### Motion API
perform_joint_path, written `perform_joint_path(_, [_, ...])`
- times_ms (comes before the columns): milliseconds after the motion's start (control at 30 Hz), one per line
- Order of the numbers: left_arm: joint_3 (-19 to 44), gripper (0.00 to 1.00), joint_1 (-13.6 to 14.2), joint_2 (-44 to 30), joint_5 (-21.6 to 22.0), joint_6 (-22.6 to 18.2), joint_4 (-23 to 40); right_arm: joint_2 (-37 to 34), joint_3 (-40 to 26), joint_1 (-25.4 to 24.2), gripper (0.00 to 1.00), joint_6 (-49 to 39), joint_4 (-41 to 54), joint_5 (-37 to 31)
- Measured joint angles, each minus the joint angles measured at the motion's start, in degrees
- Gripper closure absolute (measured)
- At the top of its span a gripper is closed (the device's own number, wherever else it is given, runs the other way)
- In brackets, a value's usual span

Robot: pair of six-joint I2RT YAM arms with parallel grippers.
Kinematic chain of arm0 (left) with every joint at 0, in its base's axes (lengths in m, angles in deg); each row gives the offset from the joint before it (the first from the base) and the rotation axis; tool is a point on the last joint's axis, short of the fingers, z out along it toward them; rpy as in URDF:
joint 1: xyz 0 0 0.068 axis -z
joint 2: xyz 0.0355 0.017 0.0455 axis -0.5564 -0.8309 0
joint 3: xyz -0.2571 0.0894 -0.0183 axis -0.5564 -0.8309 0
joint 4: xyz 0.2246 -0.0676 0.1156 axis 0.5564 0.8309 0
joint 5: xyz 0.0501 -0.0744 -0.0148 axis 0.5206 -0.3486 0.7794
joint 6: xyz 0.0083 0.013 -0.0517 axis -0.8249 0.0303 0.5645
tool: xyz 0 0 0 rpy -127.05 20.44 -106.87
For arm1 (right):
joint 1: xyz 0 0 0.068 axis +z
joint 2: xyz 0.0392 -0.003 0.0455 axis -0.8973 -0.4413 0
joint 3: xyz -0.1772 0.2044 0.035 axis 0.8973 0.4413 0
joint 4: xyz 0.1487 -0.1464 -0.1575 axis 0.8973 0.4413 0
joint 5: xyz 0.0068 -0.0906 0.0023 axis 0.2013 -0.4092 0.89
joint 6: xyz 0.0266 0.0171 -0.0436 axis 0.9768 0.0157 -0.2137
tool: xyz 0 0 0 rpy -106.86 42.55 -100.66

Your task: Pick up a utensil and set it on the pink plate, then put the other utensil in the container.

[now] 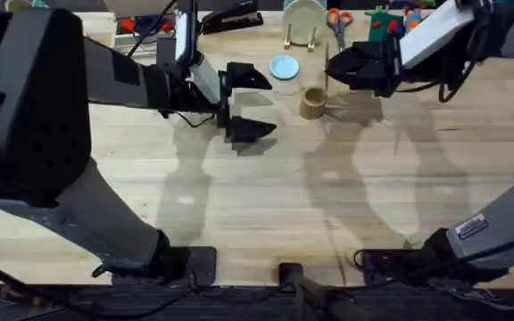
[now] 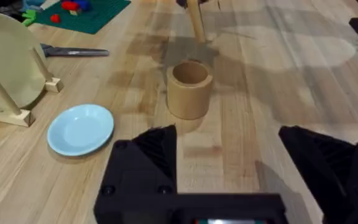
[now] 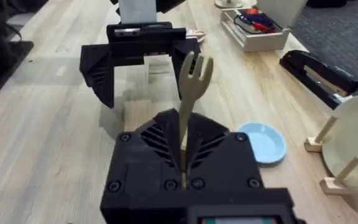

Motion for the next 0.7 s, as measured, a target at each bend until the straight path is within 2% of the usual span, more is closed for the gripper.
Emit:
perform_joint_path(233, [0.0, 0.006, 0.0, 0.0, 0.0, 0.0, 0.0, -0.6, 0.0, 0.7, 0.97, -0.5, -1.2, 0.0])
perform_joint_path(700, [0.0, 0.006, 0.0, 0.0, 0.0, 0.0, 0.0, -6.8, 0.0, 0.8, 0.97, -4.1, -1.4, 0.0])
